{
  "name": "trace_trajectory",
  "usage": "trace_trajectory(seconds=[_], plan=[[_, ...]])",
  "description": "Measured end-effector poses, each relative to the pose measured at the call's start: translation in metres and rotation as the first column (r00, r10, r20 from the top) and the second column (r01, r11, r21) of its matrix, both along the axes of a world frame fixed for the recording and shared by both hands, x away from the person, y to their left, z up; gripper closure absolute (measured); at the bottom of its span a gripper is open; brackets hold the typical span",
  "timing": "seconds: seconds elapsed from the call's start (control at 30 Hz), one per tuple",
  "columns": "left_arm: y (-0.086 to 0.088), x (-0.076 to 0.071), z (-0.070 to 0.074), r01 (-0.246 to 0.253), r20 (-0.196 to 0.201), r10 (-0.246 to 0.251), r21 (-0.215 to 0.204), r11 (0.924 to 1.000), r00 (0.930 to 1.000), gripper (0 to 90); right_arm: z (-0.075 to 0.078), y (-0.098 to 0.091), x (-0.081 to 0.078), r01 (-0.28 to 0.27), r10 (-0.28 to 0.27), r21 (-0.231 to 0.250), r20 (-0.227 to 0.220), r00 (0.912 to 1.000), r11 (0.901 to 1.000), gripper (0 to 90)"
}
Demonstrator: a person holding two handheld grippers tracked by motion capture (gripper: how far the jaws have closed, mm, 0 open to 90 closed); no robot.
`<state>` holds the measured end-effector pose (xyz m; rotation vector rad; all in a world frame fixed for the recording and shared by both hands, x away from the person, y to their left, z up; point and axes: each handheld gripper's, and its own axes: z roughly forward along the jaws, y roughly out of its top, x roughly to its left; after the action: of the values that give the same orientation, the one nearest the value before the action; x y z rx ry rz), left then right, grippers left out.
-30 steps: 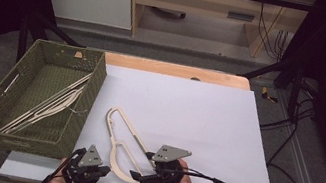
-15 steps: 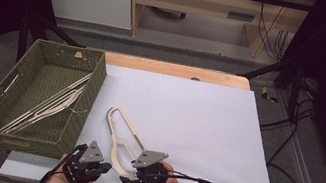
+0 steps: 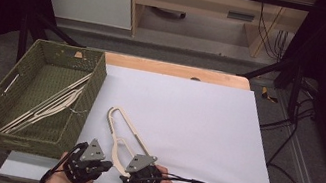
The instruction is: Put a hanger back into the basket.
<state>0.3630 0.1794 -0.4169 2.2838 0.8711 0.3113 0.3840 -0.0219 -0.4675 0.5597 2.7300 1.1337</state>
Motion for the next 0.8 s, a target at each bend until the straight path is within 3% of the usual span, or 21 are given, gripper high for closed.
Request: trace_trajectory(seconds=[0.17, 0.33, 0.43, 0.57, 0.8], plan=[[0.005, 0.001, 0.004, 0.005, 0.020, -0.004, -0.059, 0.9982, 0.9998, 87.9, 0.003, -0.001, -0.002, 0.002, -0.002, 0.006, 0.030, 0.9995, 1.0000, 75.4], [0.017, 0.001, 0.019, -0.015, 0.102, 0.029, -0.143, 0.9896, 0.9944, 67.4, 0.008, -0.004, -0.001, 0.005, -0.006, 0.013, 0.042, 0.9991, 0.9999, 75.9], [0.031, 0.001, 0.033, -0.034, 0.164, 0.069, -0.210, 0.9772, 0.9841, 56.9, 0.014, -0.008, 0.001, 0.003, -0.003, 0.015, 0.049, 0.9988, 0.9999, 76.4], [0.043, 0.003, 0.047, -0.046, 0.196, 0.098, -0.256, 0.9656, 0.9756, 45.3, 0.023, -0.013, 0.004, 0.020, -0.021, 0.025, 0.052, 0.9984, 0.9995, 77.1], [0.049, 0.011, 0.059, -0.030, 0.246, 0.105, -0.289, 0.9567, 0.9635, 27.7, 0.038, -0.028, 0.009, 0.067, -0.070, 0.052, 0.074, 0.9948, 0.9964, 78.9]])
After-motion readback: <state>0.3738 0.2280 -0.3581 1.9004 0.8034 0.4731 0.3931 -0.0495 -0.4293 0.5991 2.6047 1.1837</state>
